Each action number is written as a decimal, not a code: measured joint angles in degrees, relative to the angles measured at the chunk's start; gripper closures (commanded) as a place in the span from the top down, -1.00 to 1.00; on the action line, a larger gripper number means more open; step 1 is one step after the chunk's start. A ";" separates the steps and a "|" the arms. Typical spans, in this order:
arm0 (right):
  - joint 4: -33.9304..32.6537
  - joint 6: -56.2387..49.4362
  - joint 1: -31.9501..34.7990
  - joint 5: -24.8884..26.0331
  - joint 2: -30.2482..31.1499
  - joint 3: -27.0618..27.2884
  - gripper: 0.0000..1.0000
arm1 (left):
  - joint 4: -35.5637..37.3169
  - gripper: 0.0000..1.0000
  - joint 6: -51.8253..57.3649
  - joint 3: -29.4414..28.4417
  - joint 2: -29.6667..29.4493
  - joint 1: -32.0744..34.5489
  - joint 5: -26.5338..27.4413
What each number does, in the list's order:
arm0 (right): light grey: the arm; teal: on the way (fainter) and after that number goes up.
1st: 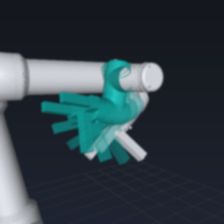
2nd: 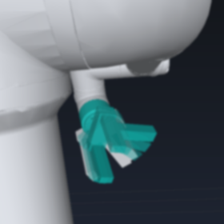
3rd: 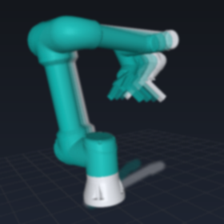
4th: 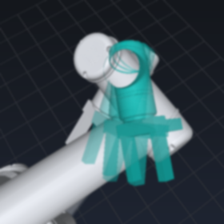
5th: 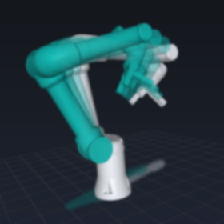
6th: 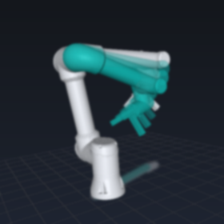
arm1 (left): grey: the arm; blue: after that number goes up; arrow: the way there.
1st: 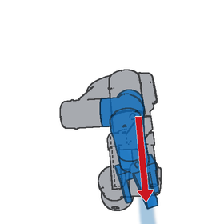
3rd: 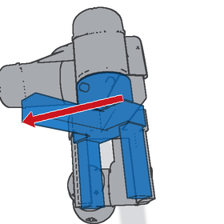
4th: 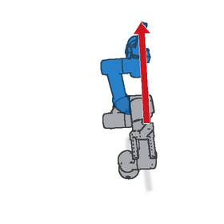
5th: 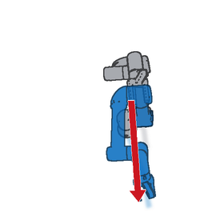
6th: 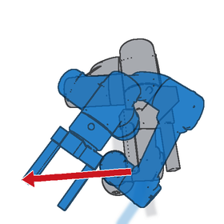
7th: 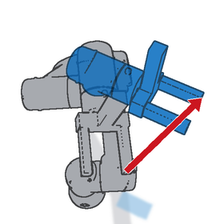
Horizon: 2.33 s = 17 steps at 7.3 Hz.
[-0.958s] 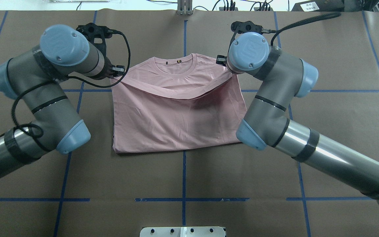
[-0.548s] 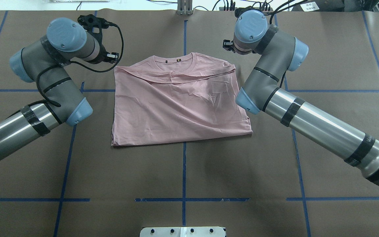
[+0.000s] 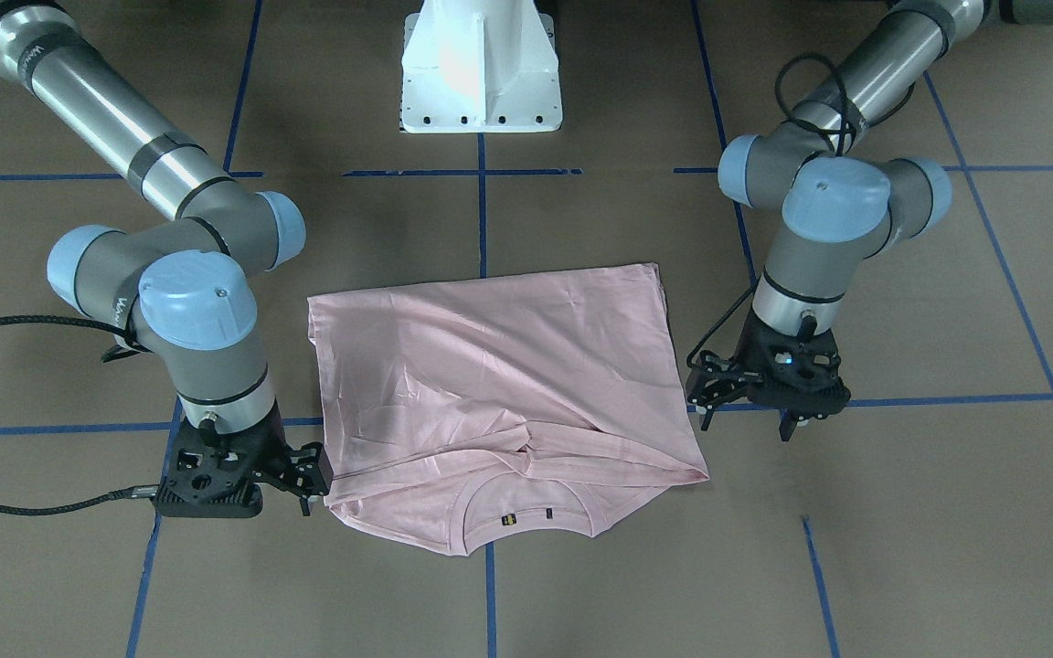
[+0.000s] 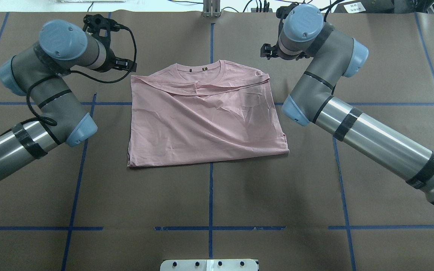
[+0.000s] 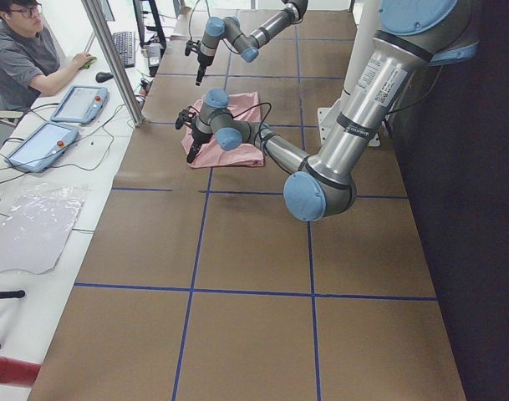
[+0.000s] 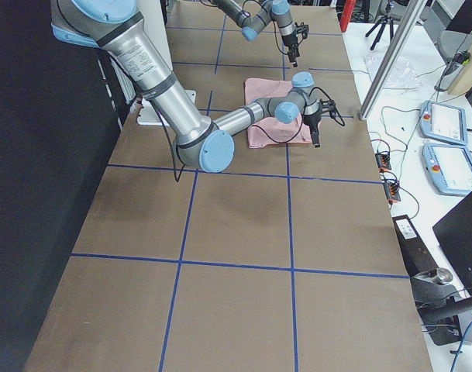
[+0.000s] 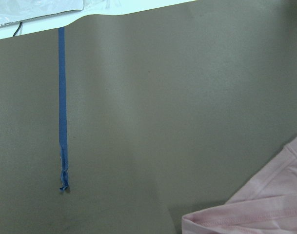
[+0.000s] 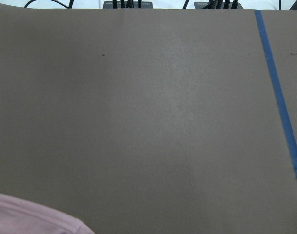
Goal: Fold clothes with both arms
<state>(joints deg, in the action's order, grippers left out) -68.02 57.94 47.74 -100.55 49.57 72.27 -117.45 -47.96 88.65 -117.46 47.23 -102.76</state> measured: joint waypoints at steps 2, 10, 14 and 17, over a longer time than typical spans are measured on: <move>0.05 -0.37 0.05 -0.80 2.29 3.79 1.00 | -0.13 0.85 -6.19 10.54 8.44 -5.28 -0.99; 0.15 -0.37 0.07 -0.79 2.91 4.98 1.00 | 0.45 0.14 -24.71 15.46 13.57 -21.00 7.20; 0.17 -0.47 0.07 -0.81 3.23 4.99 1.00 | 0.45 -0.02 -24.72 14.86 13.19 -21.27 7.30; 0.17 -0.47 0.07 -0.80 3.40 4.99 1.00 | 0.38 -0.54 -24.72 14.49 12.93 -21.46 7.29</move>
<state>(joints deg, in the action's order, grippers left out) -67.85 57.47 47.81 -101.35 52.97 77.26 -117.07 -72.69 103.14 -104.54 25.77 -95.47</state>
